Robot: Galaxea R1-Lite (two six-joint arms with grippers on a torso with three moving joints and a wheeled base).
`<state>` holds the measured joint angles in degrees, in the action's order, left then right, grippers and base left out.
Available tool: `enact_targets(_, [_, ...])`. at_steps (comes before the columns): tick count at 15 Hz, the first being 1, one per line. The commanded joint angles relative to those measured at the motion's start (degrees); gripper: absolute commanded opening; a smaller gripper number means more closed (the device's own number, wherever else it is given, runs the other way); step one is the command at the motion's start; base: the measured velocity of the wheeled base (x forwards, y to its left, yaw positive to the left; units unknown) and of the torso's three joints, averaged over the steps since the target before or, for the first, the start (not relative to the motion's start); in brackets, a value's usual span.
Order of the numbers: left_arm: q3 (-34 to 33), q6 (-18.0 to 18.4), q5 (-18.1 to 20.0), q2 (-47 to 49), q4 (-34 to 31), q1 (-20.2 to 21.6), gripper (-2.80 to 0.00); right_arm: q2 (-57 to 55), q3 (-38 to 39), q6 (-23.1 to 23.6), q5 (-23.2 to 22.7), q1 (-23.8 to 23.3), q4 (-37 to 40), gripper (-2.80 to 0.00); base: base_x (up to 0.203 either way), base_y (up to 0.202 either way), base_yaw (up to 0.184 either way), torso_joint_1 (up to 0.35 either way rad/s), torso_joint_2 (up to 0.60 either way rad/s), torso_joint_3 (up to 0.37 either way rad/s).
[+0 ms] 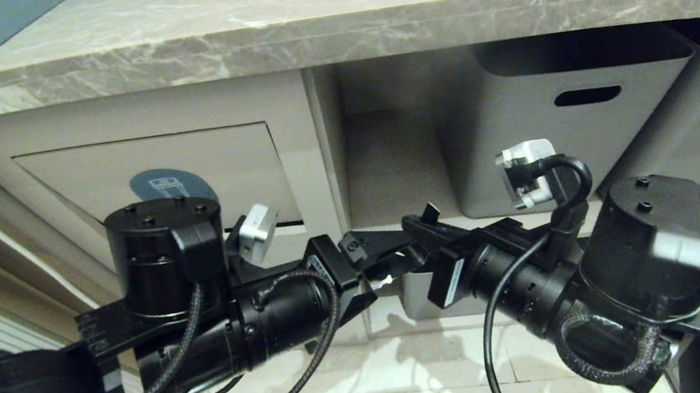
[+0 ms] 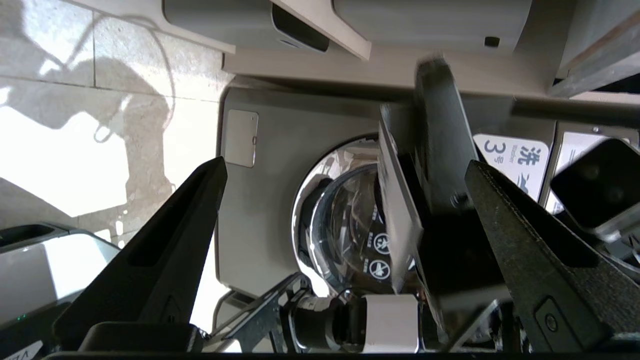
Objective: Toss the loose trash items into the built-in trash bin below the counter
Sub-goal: Hand it to the other hand
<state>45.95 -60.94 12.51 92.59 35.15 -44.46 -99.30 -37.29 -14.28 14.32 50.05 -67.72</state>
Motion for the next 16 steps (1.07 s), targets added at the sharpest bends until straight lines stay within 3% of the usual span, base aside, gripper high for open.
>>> enact_targets(1, [0.1,-0.3,0.1,-0.2,0.2,0.4,0.00,1.0,0.3,-0.7,0.0,0.1,-0.4,-2.80,0.000,0.000,0.000,0.000,0.00,0.000])
enact_targets(4, [-1.3,-0.4,0.1,-2.6,0.2,0.4,0.00,1.9,0.7,-5.4,0.1,1.1,-0.4,-2.80,0.000,0.000,0.000,0.000,0.00,0.000])
enact_targets(16, [-5.7,-0.8,0.1,-7.7,0.3,-2.0,0.00,0.6,1.5,-5.6,0.3,2.2,-0.2,-2.80,0.000,0.000,0.000,0.000,0.00,0.000])
